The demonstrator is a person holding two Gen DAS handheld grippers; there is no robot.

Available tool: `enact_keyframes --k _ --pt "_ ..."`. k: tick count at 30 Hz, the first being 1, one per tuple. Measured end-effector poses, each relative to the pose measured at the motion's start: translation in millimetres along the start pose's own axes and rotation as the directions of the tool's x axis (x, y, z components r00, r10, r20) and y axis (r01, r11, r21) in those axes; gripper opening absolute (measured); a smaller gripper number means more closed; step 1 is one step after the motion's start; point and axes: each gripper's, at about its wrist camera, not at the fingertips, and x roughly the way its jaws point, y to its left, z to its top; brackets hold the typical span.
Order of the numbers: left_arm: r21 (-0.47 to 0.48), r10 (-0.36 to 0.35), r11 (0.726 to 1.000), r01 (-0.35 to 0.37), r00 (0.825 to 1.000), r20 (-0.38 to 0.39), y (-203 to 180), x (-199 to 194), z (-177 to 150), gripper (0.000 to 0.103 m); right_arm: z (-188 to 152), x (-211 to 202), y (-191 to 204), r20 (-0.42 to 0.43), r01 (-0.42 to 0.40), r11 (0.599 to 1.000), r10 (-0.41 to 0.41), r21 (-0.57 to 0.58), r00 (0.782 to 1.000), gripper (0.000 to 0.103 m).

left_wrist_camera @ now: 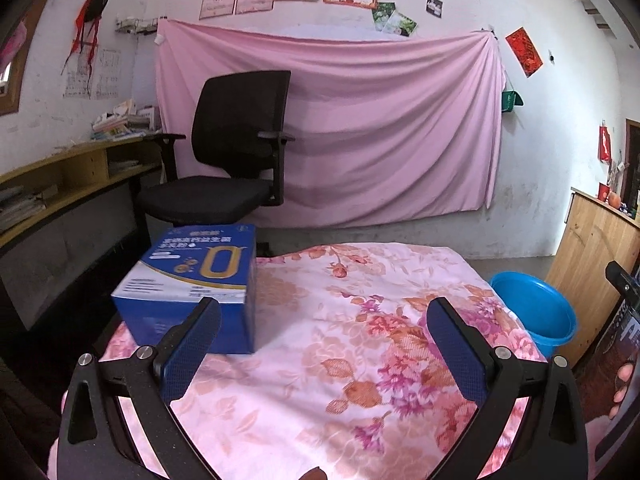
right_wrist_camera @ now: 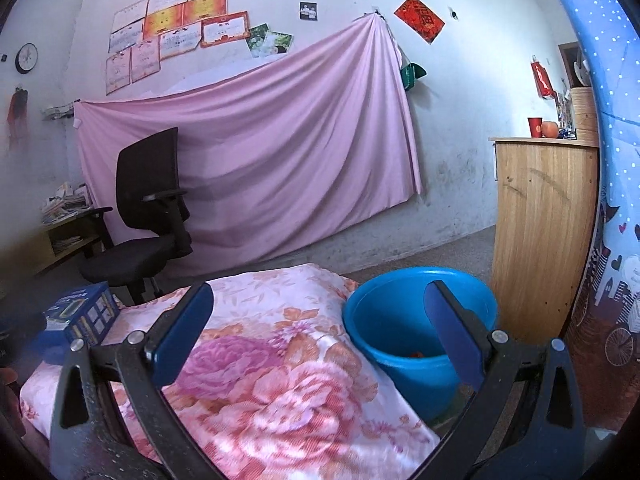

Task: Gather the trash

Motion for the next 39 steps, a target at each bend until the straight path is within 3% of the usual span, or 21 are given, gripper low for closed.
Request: enact_keyframes --k 20,39 --pt "0.009 -0.027 1.000 0.027 0.999 0.046 28 -68 -45 0.101 -33 -79 48 0.044 -0.006 1.000 0.005 0.005 0.999 0.103" --pt "0.016 -0.016 1.000 0.015 0.997 0.070 39 -88 -68 0.101 -57 -94 79 0.050 -0.027 0.998 0.029 -0.055 0.998 0.103"
